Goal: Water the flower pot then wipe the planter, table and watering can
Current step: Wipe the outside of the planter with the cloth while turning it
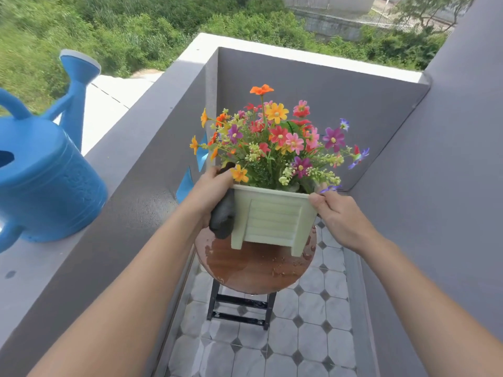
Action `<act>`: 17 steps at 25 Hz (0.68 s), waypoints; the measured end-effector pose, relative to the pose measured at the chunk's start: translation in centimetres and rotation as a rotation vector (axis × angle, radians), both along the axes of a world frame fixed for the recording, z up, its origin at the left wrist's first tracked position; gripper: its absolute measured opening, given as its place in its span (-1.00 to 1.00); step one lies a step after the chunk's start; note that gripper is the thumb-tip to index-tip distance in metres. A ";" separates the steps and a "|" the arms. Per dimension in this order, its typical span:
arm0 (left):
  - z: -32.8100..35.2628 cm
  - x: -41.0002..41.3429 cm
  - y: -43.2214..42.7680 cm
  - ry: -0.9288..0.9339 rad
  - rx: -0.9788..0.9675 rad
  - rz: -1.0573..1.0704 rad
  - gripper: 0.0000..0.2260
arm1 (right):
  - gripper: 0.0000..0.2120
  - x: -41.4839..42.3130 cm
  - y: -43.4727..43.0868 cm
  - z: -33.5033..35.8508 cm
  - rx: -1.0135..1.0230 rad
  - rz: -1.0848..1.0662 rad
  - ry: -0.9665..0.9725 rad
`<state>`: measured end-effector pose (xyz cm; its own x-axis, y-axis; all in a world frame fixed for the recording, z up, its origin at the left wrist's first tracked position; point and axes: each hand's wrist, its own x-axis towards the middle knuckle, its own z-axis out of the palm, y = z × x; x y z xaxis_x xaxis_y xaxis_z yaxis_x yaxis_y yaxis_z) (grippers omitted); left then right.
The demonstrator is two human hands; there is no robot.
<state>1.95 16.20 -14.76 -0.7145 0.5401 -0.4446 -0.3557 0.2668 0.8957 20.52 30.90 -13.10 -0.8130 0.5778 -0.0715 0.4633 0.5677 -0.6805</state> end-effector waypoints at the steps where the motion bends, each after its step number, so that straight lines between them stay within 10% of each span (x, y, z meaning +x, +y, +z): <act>1: -0.1 0.2 0.0 0.046 -0.021 -0.005 -0.71 | -0.64 0.1 0.0 -0.4 -0.008 -0.013 0.005; 6: 0.6 2.1 0.1 0.103 -0.012 0.100 -0.93 | -0.72 -0.1 -1.9 -3.1 0.059 -0.165 0.186; 17: 3.0 6.2 2.5 0.364 -0.177 0.297 -0.73 | -0.50 -1.1 -5.2 -3.9 0.297 -0.330 0.195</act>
<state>8.17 18.73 -11.74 -0.9518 0.2287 -0.2045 -0.1122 0.3609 0.9258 19.38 25.68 -16.96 -0.5649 0.7794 0.2710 0.5313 0.5948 -0.6032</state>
